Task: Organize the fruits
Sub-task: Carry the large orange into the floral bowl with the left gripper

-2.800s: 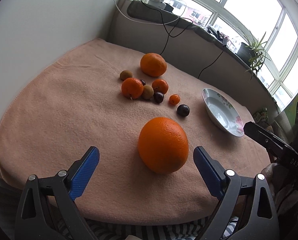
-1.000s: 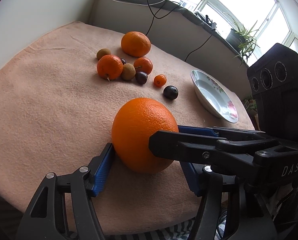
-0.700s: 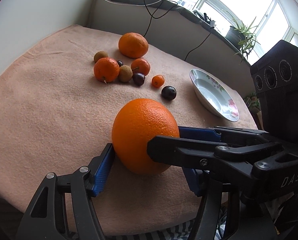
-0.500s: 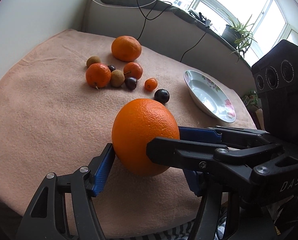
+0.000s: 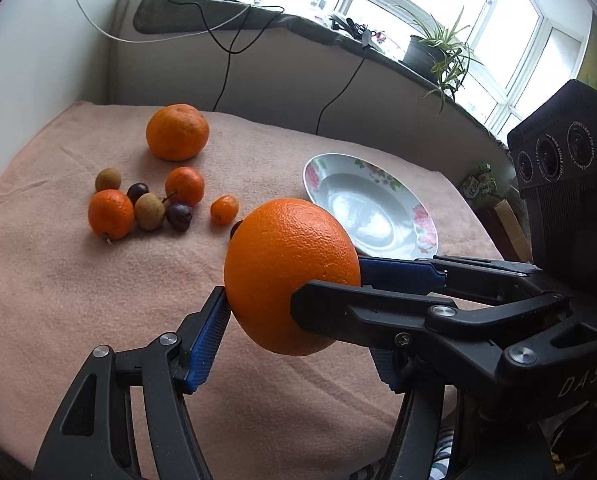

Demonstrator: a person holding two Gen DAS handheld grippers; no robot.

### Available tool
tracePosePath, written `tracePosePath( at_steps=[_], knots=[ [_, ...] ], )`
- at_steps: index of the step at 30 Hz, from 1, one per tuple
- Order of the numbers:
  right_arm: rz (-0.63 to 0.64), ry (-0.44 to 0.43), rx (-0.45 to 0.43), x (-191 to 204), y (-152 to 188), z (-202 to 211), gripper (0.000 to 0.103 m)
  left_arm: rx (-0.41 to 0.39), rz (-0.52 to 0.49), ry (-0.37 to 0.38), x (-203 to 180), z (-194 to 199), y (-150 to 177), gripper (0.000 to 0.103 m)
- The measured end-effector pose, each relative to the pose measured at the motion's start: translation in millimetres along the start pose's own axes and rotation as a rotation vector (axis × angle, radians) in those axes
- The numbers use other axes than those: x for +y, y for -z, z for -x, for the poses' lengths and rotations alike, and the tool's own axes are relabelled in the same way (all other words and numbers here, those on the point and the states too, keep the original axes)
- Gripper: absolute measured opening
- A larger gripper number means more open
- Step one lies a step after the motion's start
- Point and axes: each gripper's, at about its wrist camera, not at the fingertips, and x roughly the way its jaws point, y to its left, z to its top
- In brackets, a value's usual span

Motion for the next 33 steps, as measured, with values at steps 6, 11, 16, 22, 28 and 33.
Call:
tracePosePath(
  at_steps=[6,11,16,22,28,33],
  knots=[
    [-0.049,0.037,-0.044,-26,0,25,0.06,0.011,-0.061,0.036,-27,-18,-14,0.064],
    [-0.088,0.066,-0.079,-46,-2,44,0.06,0.022,-0.103,0.069,-49,-35,-27,0.064],
    [-0.128,0.083,-0.096,-69,-1,56,0.06,0.042,-0.132,0.089,-66,-52,-36,0.064],
    [-0.182,0.088,-0.094,-93,4,60,0.06,0.076,-0.153,0.102,-77,-69,-38,0.064],
    [-0.237,0.087,-0.092,-107,4,59,0.06,0.105,-0.164,0.118,-81,-79,-40,0.064],
    [-0.291,0.127,-0.104,-112,4,55,0.061,0.144,-0.166,0.158,-79,-89,-45,0.064]
  ],
)
